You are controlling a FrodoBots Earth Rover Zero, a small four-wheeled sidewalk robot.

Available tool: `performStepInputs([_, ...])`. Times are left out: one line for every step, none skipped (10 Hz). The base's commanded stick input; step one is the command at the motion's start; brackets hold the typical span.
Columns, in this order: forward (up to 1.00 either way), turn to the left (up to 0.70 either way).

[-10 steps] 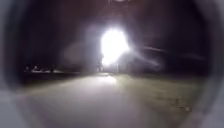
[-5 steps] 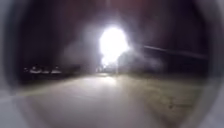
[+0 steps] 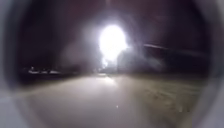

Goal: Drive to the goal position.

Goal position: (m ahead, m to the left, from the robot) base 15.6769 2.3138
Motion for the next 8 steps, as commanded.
performStepInputs([1.00,0.00])
performStepInputs([1.00,0.00])
performStepInputs([1.00,0.00])
performStepInputs([1.00,0.00])
performStepInputs([1.00,0.00])
performStepInputs([1.00,0.00])
performStepInputs([1.00,0.00])
performStepInputs([1.00,0.00])
